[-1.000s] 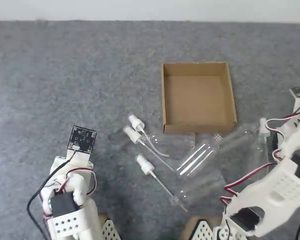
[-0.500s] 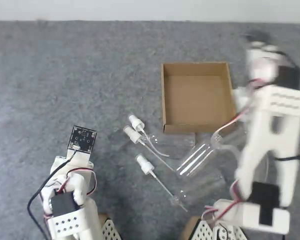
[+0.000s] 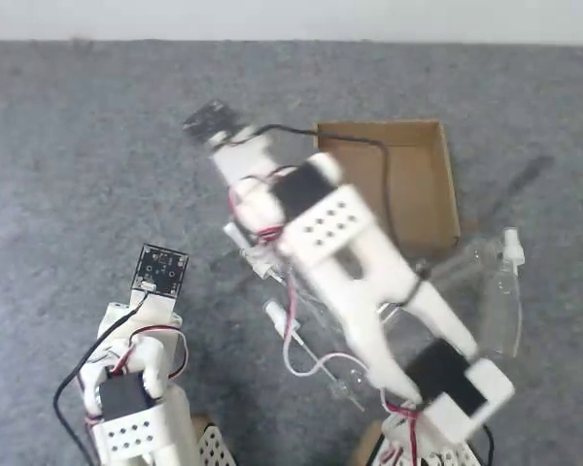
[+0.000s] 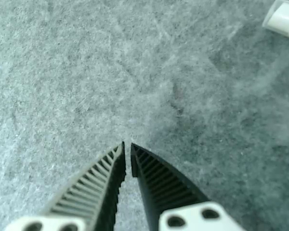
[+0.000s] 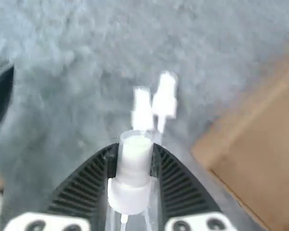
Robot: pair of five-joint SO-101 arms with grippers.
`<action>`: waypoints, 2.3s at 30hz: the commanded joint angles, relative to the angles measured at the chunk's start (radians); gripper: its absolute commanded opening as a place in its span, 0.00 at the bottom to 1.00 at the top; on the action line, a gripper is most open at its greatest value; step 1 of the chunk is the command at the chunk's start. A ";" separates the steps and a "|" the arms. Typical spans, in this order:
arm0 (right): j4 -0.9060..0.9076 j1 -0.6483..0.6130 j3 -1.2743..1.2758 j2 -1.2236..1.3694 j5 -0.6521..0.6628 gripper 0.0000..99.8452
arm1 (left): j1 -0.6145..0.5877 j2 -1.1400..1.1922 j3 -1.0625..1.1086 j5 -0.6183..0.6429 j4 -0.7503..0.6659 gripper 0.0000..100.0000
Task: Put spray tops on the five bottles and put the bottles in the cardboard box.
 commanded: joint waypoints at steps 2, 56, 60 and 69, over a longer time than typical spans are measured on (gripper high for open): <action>-0.177 -0.024 -0.058 0.107 -0.112 0.01 | 0.003 -0.017 -0.008 -0.009 0.000 0.01; 0.053 1.144 0.163 -0.292 0.420 0.16 | 0.003 -0.017 -0.008 -0.009 0.000 0.01; -0.177 1.216 0.328 -0.236 0.428 0.16 | 0.003 -0.017 -0.008 -0.009 0.000 0.01; -0.374 1.227 0.382 -0.021 0.422 0.16 | 0.003 -0.017 -0.008 -0.009 0.000 0.01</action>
